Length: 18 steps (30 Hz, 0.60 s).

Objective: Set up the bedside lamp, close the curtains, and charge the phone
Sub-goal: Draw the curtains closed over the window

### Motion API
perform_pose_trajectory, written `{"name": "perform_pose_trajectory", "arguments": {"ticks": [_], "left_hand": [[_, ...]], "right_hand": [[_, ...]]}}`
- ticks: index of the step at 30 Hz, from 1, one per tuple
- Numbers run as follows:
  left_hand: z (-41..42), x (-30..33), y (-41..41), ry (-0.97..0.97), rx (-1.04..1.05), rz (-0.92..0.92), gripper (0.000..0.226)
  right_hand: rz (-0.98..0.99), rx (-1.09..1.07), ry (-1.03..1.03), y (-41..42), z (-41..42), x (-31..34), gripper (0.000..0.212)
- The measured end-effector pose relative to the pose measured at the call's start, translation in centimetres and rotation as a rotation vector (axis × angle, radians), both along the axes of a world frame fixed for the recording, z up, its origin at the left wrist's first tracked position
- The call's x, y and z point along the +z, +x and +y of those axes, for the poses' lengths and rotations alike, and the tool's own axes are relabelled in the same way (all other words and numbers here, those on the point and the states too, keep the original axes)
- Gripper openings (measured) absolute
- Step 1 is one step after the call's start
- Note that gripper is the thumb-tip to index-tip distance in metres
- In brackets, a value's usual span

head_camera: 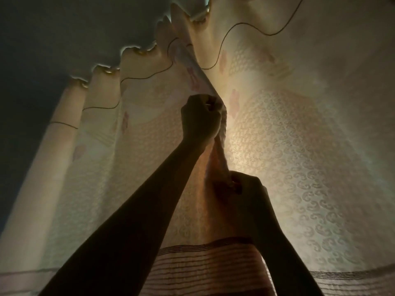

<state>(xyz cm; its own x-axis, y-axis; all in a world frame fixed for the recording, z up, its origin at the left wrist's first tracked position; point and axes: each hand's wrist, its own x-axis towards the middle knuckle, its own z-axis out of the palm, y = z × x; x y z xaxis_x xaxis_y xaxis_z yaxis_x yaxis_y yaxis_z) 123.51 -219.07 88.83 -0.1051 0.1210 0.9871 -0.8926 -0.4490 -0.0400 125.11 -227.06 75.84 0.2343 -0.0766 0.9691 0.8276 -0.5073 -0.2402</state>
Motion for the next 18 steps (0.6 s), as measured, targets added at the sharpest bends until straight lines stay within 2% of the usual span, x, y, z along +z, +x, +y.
{"name": "perform_pose_trajectory", "arguments": {"ticks": [5, 7, 11, 14, 18], "left_hand": [[1.9, -1.3, 3.0, 0.006, 0.056, 0.028, 0.017], [2.8, -1.8, 4.2, -0.004, 0.098, 0.069, 0.019], [4.9, -3.6, 6.2, 0.005, 0.128, 0.177, 0.027], [6.2, -5.6, 7.4, 0.032, 0.105, 0.228, 0.029], [8.0, -8.5, 9.2, 0.024, 0.064, 0.258, 0.030]], "right_hand": [[0.022, 0.147, 0.002, 2.2, 2.1, -1.5, 0.017], [0.047, 0.191, 0.011, 3.3, 3.0, -1.9, 0.019], [0.085, 0.137, -0.022, 5.3, 4.9, -3.0, 0.008], [0.111, 0.111, -0.048, 6.3, 6.3, -4.5, 0.023], [0.141, 0.223, -0.061, 7.2, 8.5, -7.4, 0.035]]}}
